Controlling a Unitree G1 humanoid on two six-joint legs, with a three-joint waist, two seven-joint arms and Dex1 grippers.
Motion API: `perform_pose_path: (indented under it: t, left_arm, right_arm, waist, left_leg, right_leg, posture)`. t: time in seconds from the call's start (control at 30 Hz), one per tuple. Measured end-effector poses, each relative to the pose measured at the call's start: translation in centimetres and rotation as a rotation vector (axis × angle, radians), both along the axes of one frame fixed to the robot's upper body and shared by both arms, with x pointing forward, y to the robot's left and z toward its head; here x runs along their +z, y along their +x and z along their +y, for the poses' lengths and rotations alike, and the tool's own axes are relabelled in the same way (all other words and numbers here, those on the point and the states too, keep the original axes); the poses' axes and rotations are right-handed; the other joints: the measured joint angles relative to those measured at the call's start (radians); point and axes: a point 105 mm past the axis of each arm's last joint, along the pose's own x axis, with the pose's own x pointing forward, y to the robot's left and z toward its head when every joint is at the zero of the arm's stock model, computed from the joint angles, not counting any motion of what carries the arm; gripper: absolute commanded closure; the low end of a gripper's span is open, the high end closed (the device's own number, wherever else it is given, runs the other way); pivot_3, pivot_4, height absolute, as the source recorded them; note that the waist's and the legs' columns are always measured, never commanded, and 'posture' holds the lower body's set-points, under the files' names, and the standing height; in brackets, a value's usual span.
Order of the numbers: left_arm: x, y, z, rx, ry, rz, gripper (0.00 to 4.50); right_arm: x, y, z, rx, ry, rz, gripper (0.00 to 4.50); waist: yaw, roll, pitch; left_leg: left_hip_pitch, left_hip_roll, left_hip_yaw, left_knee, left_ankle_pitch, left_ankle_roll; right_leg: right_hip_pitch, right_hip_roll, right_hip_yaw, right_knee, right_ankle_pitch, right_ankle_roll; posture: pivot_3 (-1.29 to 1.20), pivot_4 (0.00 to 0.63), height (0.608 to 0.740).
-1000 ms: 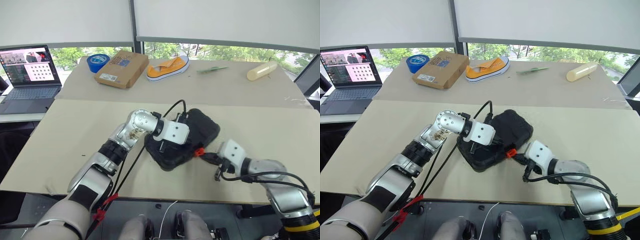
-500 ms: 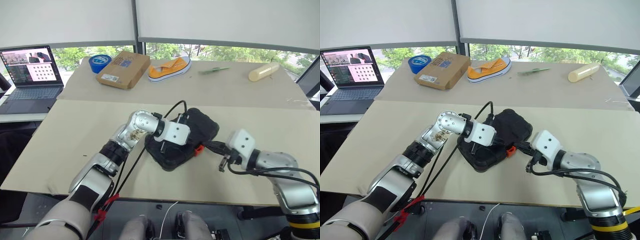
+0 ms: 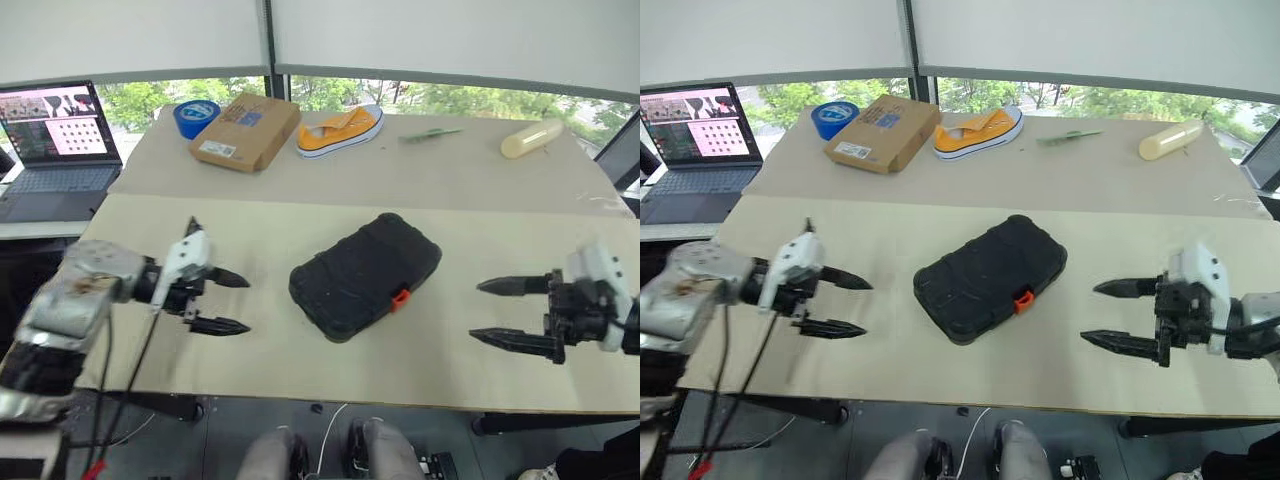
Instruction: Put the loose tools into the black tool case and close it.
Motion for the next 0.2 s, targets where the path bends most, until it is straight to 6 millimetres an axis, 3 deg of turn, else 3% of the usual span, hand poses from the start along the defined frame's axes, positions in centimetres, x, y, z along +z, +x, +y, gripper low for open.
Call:
perform_pose_path:
  t: [0.13,0.2]
  left_arm:
    - [0.6,-1.7,2.4,0.149,-0.056,-0.010,0.00]
    - [0.7,-2.0,2.4,0.185,-0.100,-0.018,0.00]
  right_arm:
    - [1.5,0.9,-0.5,-0.047,0.077,-0.015,0.03]
    - [1.7,1.1,-0.5,-0.058,0.084,-0.022,0.03]
  waist:
    - [0.003,0.002,0.002]
    - [0.007,0.002,0.002]
  left_leg:
    - [-0.001,0.000,0.000,-0.001,-0.002,-0.002]
    - [-0.001,0.000,0.000,-0.001,-0.002,-0.002]
  right_leg:
    - [0.000,0.000,-0.001,-0.002,0.000,0.000]
    - [0.000,0.000,-0.002,-0.002,0.000,0.000]
  posture:
    - [0.00,0.150,0.731]
    - [0.00,0.150,0.731]
